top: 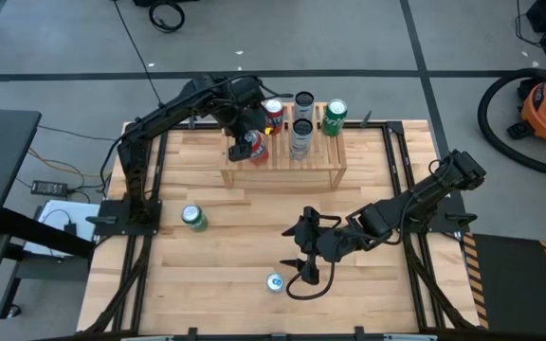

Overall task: Place canned beverage on shelf
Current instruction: Put the red soda can on the shelf aligned with the other red soda can

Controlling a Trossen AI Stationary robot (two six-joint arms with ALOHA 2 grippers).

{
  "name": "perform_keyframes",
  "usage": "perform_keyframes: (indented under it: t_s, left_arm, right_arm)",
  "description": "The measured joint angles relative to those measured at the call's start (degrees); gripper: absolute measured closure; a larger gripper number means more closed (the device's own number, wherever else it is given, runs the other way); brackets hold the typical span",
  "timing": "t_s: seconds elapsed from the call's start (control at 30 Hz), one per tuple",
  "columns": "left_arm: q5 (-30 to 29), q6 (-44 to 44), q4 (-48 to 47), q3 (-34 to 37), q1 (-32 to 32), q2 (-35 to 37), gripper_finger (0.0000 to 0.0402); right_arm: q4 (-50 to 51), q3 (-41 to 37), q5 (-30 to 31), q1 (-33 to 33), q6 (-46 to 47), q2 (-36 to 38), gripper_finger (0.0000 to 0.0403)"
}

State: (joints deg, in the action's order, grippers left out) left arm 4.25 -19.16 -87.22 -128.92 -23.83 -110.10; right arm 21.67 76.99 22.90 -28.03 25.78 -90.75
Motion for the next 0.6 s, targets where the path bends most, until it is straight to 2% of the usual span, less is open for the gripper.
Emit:
perform_keyframes:
  t_s: [0.6]
  left_arm:
    - [-1.7, -0.5, 0.3, 0.0, 0.0, 0.0, 0.0086]
  right_arm:
    - [-0.1, 0.0, 0.0, 0.0, 0.0, 0.0, 0.0051]
